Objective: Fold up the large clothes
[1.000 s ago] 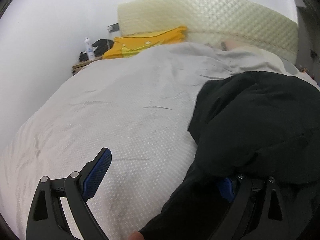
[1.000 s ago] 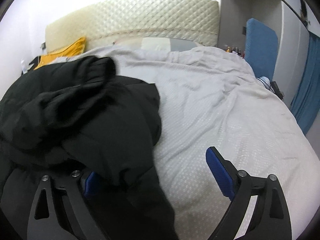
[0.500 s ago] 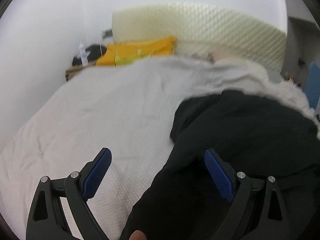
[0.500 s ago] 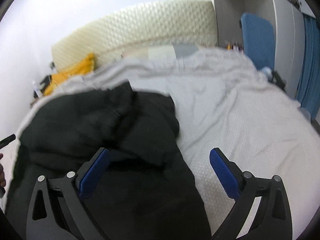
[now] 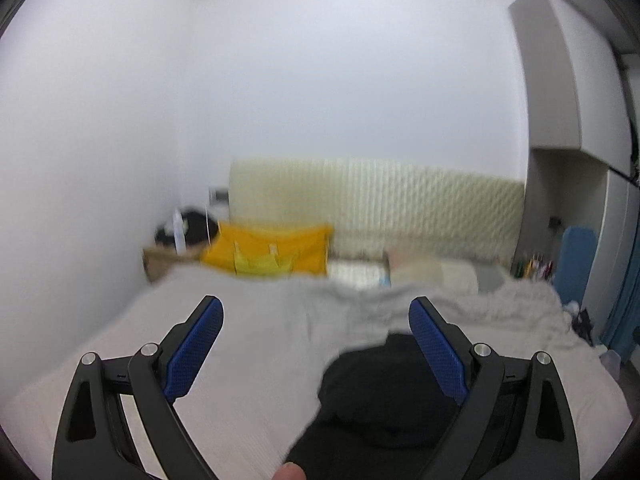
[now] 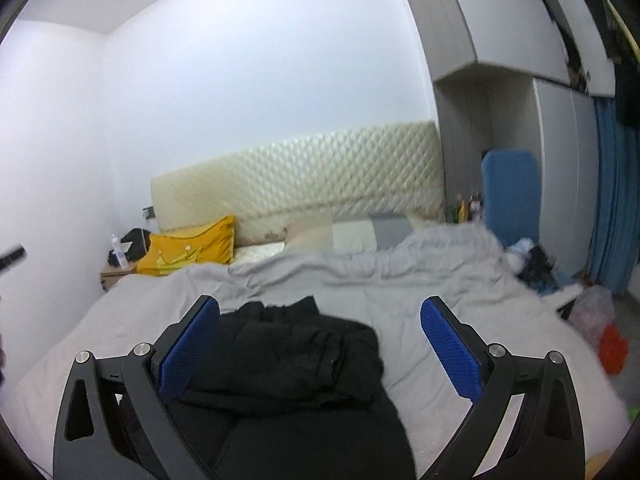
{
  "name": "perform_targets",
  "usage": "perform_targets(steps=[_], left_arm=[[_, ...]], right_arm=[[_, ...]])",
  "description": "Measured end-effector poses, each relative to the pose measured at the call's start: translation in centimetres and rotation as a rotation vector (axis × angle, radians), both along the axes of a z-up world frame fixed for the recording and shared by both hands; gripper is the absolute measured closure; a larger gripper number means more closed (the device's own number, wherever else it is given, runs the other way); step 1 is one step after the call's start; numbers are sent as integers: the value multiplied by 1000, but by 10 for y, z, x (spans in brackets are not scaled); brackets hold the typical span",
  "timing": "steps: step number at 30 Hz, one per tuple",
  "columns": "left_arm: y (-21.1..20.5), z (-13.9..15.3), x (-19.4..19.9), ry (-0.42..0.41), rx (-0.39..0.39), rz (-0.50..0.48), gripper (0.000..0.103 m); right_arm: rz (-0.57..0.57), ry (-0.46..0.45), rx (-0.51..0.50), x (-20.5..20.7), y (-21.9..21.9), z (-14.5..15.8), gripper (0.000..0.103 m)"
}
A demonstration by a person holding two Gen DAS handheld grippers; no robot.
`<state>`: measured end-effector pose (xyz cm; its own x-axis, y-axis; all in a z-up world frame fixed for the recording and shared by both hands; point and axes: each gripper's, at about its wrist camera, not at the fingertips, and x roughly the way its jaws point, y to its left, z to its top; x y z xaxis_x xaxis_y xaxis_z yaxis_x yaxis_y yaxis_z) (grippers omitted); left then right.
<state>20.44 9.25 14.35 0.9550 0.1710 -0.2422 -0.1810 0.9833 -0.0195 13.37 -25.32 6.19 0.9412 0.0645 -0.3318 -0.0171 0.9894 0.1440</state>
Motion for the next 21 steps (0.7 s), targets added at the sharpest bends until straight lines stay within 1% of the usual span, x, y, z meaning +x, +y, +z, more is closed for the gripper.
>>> perform_targets(steps=[2,4,6,9,12,15,17,18,19,20,21], left_arm=[[-4,25,-23,-42,8,-8,8],[-9,43,-42,-58,22,-25,8],[-14,52,-56,-41,34,-43,8],[-16,49,-69,19,32,-77,8],[-18,27,-79,94,48,-93,8],[-17,-8,-85,156,45,-106,8],[-16,-39,-85,225,23,-133,8],[-15,-51,-84,250,13,-142,8],[-14,-68,-81,286,0,-150,8],[-13,-91,-75,340,-20,-164,8],[-12,-103,-73,371,-33,-170,8]], right_arm=[[-6,-10,-8,-13,2,13,2],[-11,-4,-8,-26,4,26,2],[-38,44,-12,-33,3,29,2],[-24,79,34,-49,-3,25,2],[-15,107,46,-66,-8,10,2],[-7,155,34,-76,-9,-17,2],[9,195,32,-83,-10,-39,2],[14,228,39,-84,-12,-54,2],[20,261,54,-83,-14,-69,2],[28,288,73,-82,-16,-80,2],[49,327,116,-80,-20,-97,2]])
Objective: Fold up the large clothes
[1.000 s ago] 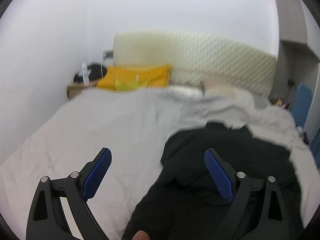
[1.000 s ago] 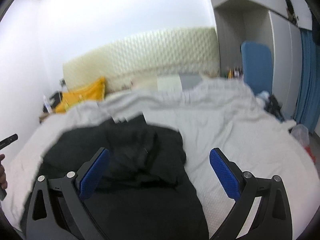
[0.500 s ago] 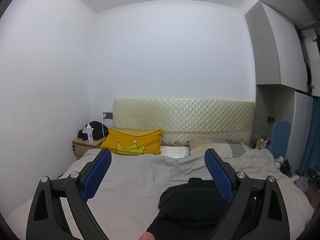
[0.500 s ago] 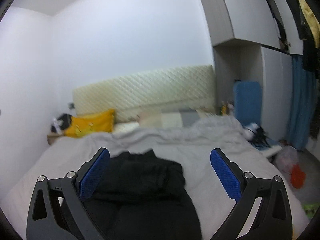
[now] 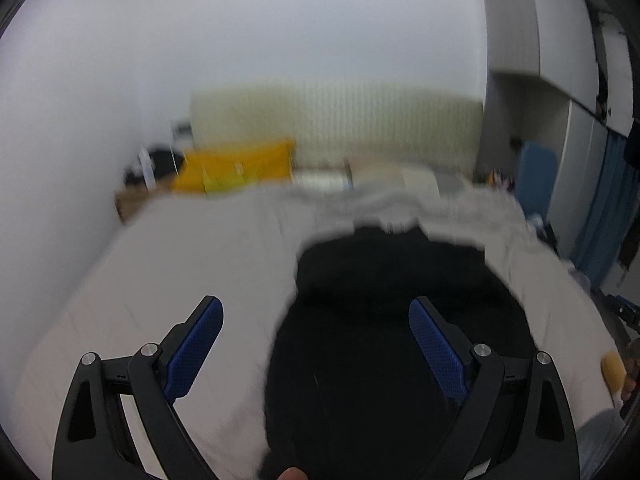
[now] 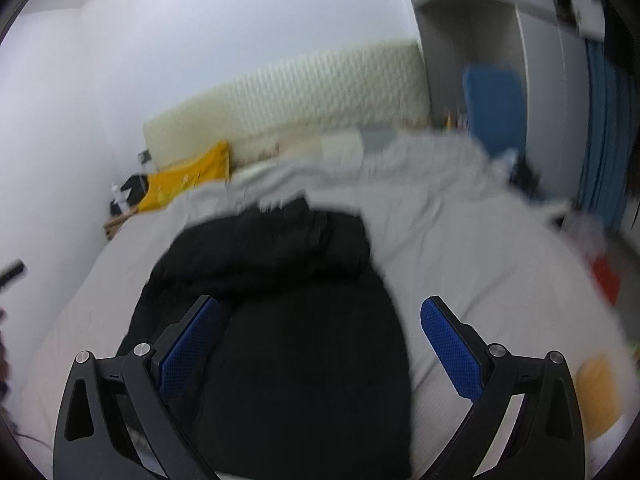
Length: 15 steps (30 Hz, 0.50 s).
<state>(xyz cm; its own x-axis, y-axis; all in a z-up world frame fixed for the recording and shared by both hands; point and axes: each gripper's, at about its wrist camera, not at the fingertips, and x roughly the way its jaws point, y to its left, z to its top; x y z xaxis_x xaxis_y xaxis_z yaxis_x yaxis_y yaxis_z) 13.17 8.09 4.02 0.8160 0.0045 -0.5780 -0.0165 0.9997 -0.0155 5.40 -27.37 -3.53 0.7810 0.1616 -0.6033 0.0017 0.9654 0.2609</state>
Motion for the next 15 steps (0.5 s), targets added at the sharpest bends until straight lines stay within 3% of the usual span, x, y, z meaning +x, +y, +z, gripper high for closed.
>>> perform_targets(steps=[7,9,15], left_arm=[[33,-118,32,293,-152,17,8],[45,-140,38,341,-185,38,8],[80,-211,60,532,-298,101,8]], right_arm=[[-16,249,133,21,-29,-92,2],[-57,311,138,28,-38,-111,2],[-80,454,306,46,-56,-154,2]])
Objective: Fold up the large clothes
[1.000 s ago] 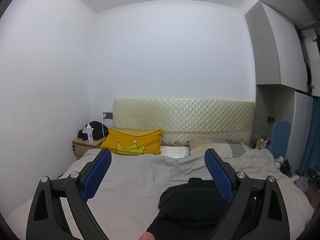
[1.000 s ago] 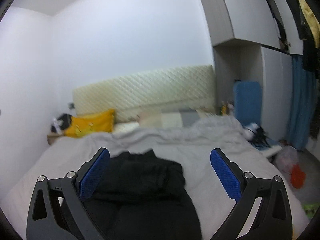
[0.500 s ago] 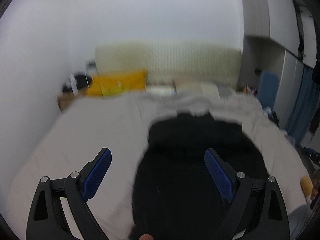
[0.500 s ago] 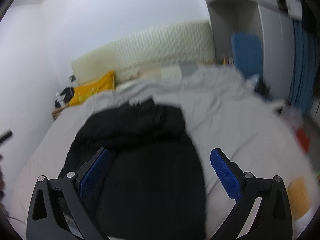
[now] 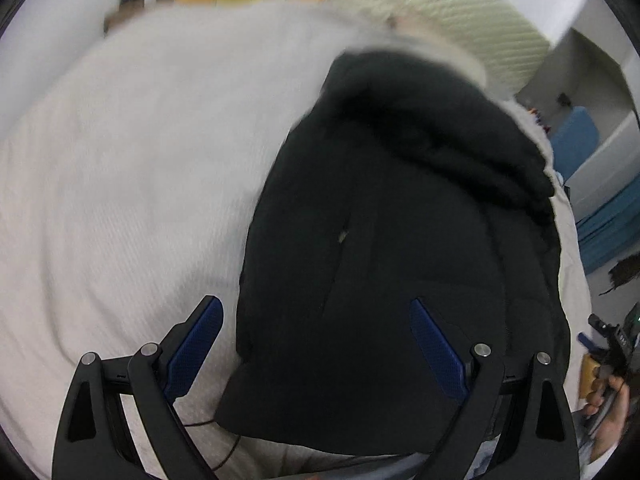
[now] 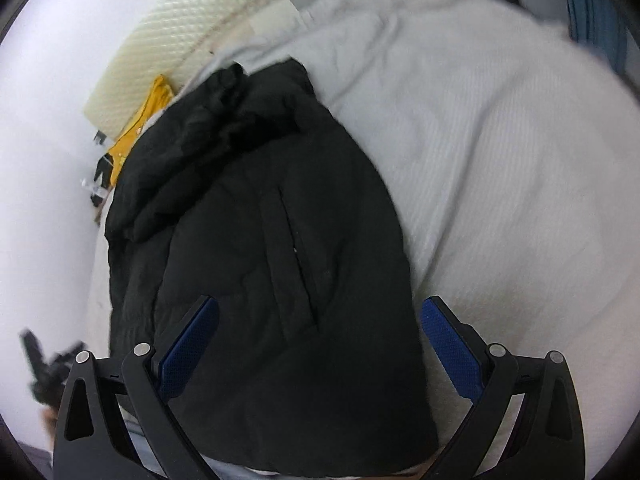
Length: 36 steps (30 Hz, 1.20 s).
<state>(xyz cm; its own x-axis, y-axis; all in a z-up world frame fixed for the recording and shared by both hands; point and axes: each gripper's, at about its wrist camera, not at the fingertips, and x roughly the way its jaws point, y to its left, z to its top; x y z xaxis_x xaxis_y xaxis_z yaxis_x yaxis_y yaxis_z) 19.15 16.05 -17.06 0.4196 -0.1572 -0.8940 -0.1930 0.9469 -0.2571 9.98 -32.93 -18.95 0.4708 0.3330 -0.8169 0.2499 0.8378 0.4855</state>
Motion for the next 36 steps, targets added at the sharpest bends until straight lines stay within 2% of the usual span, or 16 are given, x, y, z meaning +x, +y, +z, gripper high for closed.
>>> perform_targets(steps=[4,8,14,18,24,26,30,33,36], left_arm=[[24,-39,13,106,-111,79,8],[33,-60,22,185,-146,118,8],[48,-87,33,257,-238,163,8],[55,-96,31,266,-301,169,8],[55,-106,39,305,-343,147,8],[53,-107,37,306,-368,134,8],[55,-111,35,307,-436,107,10],[51,-114,30,291,-520,60,10],[50,-106,27,249,-564,36,10]], right_arm=[[-72,96,59,6,-15,-22,2],[-139,164,116,2,-29,-39,2],[-124,202,266,2,-26,-57,2],[-59,151,369,3,-16,-52,0],[97,4,355,-4,13,-22,0],[123,-27,385,-5,16,-17,0],[118,-65,444,-8,10,-14,2],[106,-51,411,-11,8,-17,4],[66,-13,381,-9,10,-25,4]])
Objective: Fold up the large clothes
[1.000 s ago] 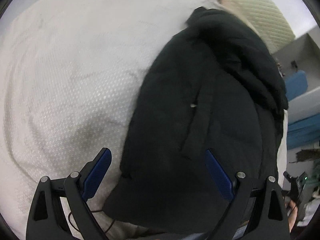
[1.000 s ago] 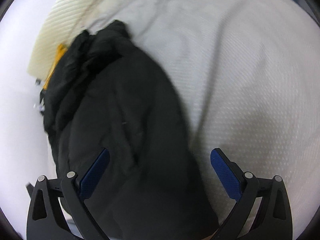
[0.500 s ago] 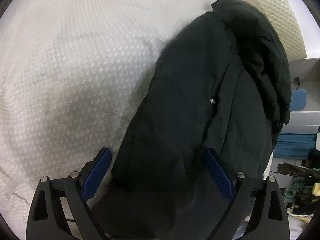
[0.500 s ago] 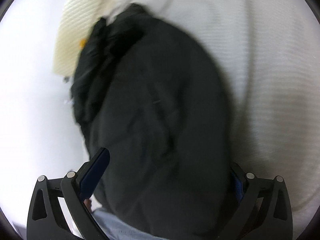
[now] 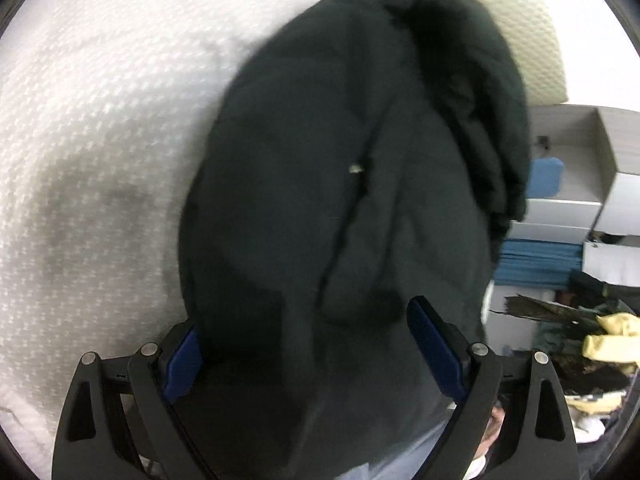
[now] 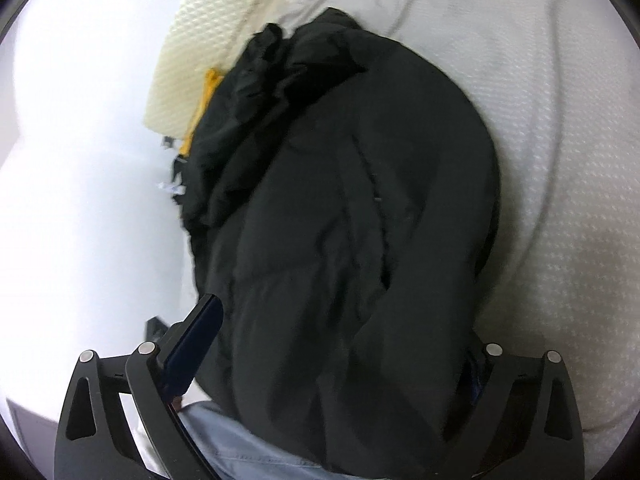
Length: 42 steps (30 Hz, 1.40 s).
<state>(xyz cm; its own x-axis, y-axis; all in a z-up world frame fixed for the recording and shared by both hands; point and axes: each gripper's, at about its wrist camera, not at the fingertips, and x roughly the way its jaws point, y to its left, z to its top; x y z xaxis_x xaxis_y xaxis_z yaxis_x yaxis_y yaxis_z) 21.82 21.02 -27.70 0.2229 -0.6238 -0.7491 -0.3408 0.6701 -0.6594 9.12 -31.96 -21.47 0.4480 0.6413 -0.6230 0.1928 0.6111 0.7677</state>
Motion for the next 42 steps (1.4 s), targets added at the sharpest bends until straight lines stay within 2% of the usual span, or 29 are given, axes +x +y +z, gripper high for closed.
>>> perform_targets(steps=[3,8,9,11,12,13,16,18,20,22,25,26,29,31,32,34,38,40,42], left_arm=[[3,7,-4,-16,10,5,10],[2,1,-3,59,156,-21,11],[1,-1,-1,67,163,-35,11],[7,-5,0,84,153,-47,11],[7,-6,0,85,140,-53,12],[8,-6,1,80,118,-60,18],[11,-3,-1,47,44,-85,32],[9,1,-1,24,10,-96,37],[9,3,-3,12,9,-103,40],[6,5,-2,0,9,-109,48],[0,9,-1,-46,-10,-122,62],[-4,10,0,-52,-2,-122,63],[-7,15,-2,-84,-2,-115,73],[-6,17,-5,-104,-5,-99,81],[-5,20,-6,-119,-5,-94,83],[1,25,-10,-147,-1,-96,89],[6,48,-21,-248,-22,-79,94],[10,57,-26,-284,-90,-45,96],[20,67,-36,-321,-140,-11,97]], right_arm=[[-43,60,-23,1,-4,-10,4],[-121,144,-71,2,-13,-24,4],[-141,162,-80,1,-17,-27,4],[-161,203,-58,0,-23,-35,4],[-159,230,-7,0,-24,-42,4],[-147,239,51,2,-22,-47,3],[-78,181,102,4,-13,-40,3],[-45,136,123,4,-8,-32,5],[-9,77,153,3,-4,-22,12],[15,43,183,4,-1,-17,24],[37,-5,235,2,4,-7,28],[55,-33,246,1,6,-2,29],[81,-56,201,2,15,5,39],[85,-28,163,8,21,0,61],[84,-15,151,7,21,-3,66],[67,11,123,8,18,-6,85],[78,-38,53,6,19,10,94],[85,-81,20,3,16,25,96],[58,-139,38,1,8,43,97]])
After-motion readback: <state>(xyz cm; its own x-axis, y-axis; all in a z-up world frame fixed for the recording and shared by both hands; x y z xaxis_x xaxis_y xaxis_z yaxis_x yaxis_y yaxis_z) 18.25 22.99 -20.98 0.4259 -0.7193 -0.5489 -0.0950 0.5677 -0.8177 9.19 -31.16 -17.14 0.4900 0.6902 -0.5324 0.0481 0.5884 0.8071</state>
